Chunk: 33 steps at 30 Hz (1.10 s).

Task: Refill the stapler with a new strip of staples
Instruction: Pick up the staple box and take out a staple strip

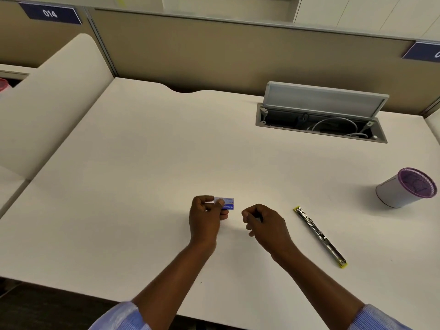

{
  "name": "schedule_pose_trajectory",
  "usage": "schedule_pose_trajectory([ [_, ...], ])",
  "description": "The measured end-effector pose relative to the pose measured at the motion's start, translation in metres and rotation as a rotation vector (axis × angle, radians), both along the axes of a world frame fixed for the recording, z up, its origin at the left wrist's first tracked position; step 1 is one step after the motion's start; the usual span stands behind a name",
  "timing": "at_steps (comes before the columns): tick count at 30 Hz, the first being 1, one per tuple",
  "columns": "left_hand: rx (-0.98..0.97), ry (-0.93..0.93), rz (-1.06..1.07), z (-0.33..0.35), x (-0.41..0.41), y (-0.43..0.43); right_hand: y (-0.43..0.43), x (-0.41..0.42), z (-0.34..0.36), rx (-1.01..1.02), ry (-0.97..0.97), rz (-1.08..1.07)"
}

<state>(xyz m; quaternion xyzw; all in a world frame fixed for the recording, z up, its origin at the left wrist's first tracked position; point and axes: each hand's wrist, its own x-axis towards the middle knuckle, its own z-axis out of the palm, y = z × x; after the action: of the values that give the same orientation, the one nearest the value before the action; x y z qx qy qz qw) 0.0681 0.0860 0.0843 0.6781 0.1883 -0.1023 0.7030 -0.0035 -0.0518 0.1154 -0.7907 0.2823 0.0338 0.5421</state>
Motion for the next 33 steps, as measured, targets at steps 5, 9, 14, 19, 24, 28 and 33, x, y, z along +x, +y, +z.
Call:
schedule_pose_trajectory([
  [5, 0.173, -0.040, 0.079, -0.008, 0.073, 0.013, -0.008, -0.013, -0.009, 0.271, 0.051, -0.115],
  [9, 0.310, -0.044, 0.111, -0.013, 0.125, 0.025, -0.015, -0.025, -0.012, 0.382, 0.081, -0.171],
  [14, 0.327, 0.006, 0.143, -0.019, 0.161, 0.030, -0.023, -0.038, -0.016, 0.435, 0.088, -0.208],
  [19, 0.370, 0.022, 0.073, -0.024, 0.180, 0.028, -0.030, -0.046, -0.018, 0.504, 0.080, -0.242],
  [24, 0.432, 0.026, 0.027, -0.030, 0.186, 0.026, -0.036, -0.046, -0.015, 0.622, 0.046, -0.287],
  [28, 0.562, -0.002, 0.024, -0.029, 0.175, 0.020, -0.039, -0.044, -0.013, 0.714, 0.045, -0.316],
  [33, 0.583, -0.178, -0.034, -0.005, 0.125, -0.003, -0.046, -0.043, -0.012, 0.867, 0.036, -0.334],
])
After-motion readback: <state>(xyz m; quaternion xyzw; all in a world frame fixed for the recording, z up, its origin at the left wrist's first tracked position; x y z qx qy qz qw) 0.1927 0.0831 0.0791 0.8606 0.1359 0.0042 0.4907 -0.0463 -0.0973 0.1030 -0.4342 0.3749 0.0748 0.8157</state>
